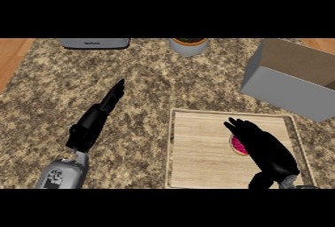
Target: Pick the cupcake from the tray and place it in the cardboard box
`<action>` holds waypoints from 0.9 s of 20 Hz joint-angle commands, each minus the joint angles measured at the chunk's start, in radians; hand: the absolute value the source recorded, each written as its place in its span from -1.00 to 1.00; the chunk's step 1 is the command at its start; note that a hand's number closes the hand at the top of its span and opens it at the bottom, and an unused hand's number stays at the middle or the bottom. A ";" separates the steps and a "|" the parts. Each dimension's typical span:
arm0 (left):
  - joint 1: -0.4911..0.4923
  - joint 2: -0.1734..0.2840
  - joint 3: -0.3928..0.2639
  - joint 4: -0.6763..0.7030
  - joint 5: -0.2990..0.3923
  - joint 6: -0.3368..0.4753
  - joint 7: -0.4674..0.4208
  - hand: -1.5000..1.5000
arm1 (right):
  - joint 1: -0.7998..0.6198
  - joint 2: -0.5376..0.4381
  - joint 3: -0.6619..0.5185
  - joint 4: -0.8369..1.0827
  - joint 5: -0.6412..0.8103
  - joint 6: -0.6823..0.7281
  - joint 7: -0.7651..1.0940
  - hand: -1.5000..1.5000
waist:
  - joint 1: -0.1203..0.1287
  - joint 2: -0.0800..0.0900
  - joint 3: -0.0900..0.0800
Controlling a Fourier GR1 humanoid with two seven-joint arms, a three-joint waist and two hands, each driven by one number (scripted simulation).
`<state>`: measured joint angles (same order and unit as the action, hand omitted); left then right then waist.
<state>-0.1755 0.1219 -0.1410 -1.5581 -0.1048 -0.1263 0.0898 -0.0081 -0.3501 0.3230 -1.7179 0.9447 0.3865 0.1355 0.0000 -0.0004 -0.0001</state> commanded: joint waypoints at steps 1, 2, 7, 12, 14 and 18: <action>-0.068 0.022 0.078 0.103 0.020 -0.043 -0.048 0.00 | 0.036 0.022 0.018 0.013 0.054 -0.024 -0.017 -1.00 | -0.004 0.001 0.000; -0.038 0.034 0.078 0.078 0.010 -0.054 -0.060 0.00 | -0.041 0.044 -0.023 0.037 0.026 0.036 -0.002 -1.00 | -0.001 0.001 0.000; 0.000 -0.015 0.043 0.070 -0.019 -0.028 -0.066 0.00 | -0.031 0.064 -0.008 0.210 0.139 -0.130 -0.066 -1.00 | 0.001 0.001 0.000; -0.020 -0.037 0.031 0.023 -0.047 -0.019 -0.013 0.00 | -0.044 0.064 -0.049 0.202 0.133 -0.079 -0.088 1.00 | 0.000 0.000 0.000; -0.039 -0.041 0.056 0.046 -0.026 -0.031 -0.007 0.00 | -0.028 0.075 -0.024 0.141 0.151 -0.045 -0.077 1.00 | -0.001 0.000 0.000; 0.000 0.005 0.080 -0.019 -0.003 -0.079 -0.006 0.00 | -0.050 0.042 -0.038 0.204 0.197 -0.109 -0.141 1.00 | 0.001 0.000 0.000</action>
<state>-0.1854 0.1065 -0.0808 -1.5585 -0.1190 -0.1770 0.0861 -0.0508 -0.3076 0.2855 -1.5641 1.1014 0.3162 0.0253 0.0008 -0.0083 -0.0108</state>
